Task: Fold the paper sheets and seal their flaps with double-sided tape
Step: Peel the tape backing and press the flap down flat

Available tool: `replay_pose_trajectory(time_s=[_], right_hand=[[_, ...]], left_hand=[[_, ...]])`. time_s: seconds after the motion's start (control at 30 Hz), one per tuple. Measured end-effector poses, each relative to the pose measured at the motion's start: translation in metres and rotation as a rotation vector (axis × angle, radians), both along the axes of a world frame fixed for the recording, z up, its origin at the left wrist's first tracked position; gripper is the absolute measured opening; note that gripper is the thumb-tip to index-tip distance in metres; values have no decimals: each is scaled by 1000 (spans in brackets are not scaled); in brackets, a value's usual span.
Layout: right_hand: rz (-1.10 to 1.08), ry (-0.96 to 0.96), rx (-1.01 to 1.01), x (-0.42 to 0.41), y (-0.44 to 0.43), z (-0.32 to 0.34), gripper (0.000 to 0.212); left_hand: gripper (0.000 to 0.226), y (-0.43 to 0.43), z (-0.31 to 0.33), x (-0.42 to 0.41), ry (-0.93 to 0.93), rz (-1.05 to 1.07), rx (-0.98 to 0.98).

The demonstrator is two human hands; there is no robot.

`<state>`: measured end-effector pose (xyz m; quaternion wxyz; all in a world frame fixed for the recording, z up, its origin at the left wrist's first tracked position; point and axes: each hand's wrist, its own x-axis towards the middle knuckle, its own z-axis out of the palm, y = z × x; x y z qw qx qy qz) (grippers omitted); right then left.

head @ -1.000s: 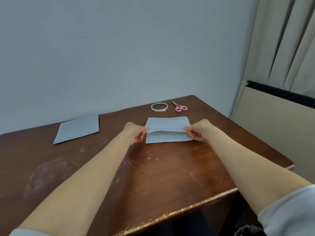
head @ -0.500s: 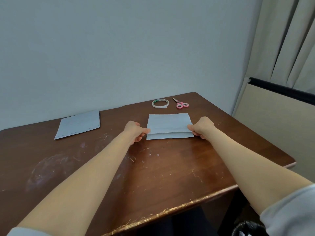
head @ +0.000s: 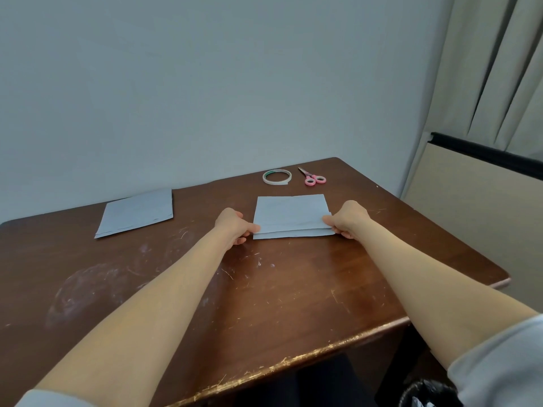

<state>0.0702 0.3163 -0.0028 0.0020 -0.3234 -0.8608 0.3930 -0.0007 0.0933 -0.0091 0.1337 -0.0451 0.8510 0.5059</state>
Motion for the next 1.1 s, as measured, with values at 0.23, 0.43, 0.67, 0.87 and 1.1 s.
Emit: replay_pose_trajectory(time_s=[0.23,0.43,0.67,0.87,1.1], right_hand=[[7,-2,26,0,0,-1,27],[24,-21,81,1,0,-1,28],[42,-47,74,1,1,1,23],[65,-87,73,3,2,5,23],[91,-111,178,2,2,3,27]], left_hand=[[70,2,1,-1,9,-8,-82],[69,4,2,-1,45,-43,-191],[30,5,1,-5,35,-41,-204],[36,6,0,-8,18,-41,-195],[39,6,5,-9,-12,-72,-238]])
